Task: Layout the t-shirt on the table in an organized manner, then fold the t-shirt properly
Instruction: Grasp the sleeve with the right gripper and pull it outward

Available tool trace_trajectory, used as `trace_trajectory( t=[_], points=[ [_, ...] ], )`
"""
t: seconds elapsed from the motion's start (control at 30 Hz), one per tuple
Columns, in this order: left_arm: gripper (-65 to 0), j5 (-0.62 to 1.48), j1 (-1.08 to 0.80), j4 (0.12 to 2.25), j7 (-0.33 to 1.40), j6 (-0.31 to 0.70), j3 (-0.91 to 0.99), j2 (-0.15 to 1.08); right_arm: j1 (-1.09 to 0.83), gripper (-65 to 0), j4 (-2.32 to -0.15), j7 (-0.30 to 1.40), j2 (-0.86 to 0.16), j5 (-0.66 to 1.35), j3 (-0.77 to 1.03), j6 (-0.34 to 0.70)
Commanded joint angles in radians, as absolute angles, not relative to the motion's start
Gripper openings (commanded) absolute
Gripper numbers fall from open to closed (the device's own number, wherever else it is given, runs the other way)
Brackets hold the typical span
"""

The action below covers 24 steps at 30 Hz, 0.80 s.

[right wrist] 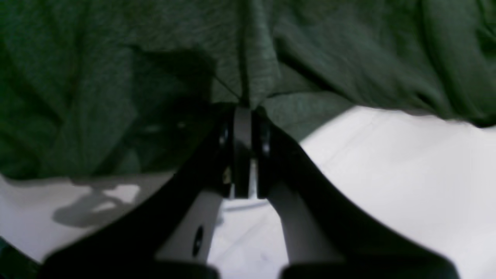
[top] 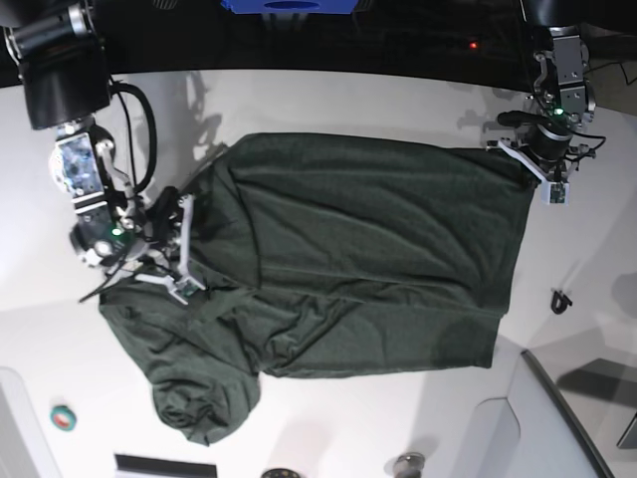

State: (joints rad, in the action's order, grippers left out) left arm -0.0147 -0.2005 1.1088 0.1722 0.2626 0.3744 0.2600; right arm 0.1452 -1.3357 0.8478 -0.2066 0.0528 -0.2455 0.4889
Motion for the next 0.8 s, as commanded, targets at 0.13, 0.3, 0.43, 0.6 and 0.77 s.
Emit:
trace_trajectory(
  t=[0.13, 0.3, 0.43, 0.6, 0.77],
  points=[
    [-65.0, -0.056, -0.234, 1.089, 0.302, 0.274, 0.371, 0.259, 0.096, -63.9, -1.488, 0.898, -0.236, 0.058, -0.189, 0.487],
    [-65.0, -0.056, -0.234, 1.089, 0.302, 0.274, 0.371, 0.259, 0.039, -64.1, -1.58, 0.972, -0.249, 0.058, -0.096, 0.487],
    [-65.0, -0.054, -0.232, 1.089, 0.302, 0.274, 0.371, 0.259, -0.03, -64.1, -1.669, 1.007, -0.285, 0.058, -0.053, 0.487],
    [-65.0, -0.054, -0.228, 1.089, 0.302, 0.274, 0.371, 0.257, -0.107, -64.1, -1.748, 1.038, -0.295, 0.058, 0.038, 0.487],
    [-65.0, -0.054, -0.225, 1.089, 0.302, 0.274, 0.371, 0.257, -0.15, -64.1, -1.771, 1.069, -0.292, 0.058, 0.111, 0.487]
  ],
)
